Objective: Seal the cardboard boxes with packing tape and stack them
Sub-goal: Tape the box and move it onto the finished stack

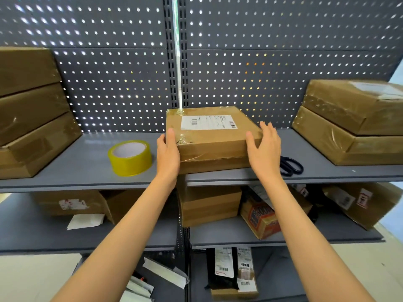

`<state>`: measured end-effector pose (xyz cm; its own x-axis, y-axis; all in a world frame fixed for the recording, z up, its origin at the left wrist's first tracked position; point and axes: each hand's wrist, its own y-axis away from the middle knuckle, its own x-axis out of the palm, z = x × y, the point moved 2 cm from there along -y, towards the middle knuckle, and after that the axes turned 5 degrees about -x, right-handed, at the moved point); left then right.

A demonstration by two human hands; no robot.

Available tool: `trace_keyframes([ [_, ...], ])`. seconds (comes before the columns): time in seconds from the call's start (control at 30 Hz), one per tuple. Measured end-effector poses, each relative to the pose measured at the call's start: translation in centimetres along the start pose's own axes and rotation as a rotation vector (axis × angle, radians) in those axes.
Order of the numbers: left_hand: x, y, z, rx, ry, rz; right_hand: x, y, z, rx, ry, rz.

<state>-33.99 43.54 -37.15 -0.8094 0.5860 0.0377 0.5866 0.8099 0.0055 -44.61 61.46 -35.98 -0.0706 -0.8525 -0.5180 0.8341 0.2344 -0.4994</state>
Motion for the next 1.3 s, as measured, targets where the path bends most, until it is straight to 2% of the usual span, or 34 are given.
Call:
trace_keyframes([
  [0.2,0.8,-0.6,1.6,0.061,0.034,-0.146,-0.1,0.2,-1.8,0.251,-0.304,0.09],
  [0.53,0.4,-1.0,2.4,0.015,0.112,-0.054,1.0,0.3,-3.0,0.441,-0.603,0.111],
  [0.77,0.0,-0.6,2.7,0.071,0.12,-0.041,1.2,0.1,-2.9,0.467,-0.685,0.069],
  [0.97,-0.3,0.0,2.6,0.144,0.253,-0.08,0.3,0.7,-1.8,0.383,-0.763,-0.011],
  [1.3,0.3,-0.2,-0.7,0.224,0.366,-0.032,-1.9,0.5,0.0,0.298,-0.844,-0.121],
])
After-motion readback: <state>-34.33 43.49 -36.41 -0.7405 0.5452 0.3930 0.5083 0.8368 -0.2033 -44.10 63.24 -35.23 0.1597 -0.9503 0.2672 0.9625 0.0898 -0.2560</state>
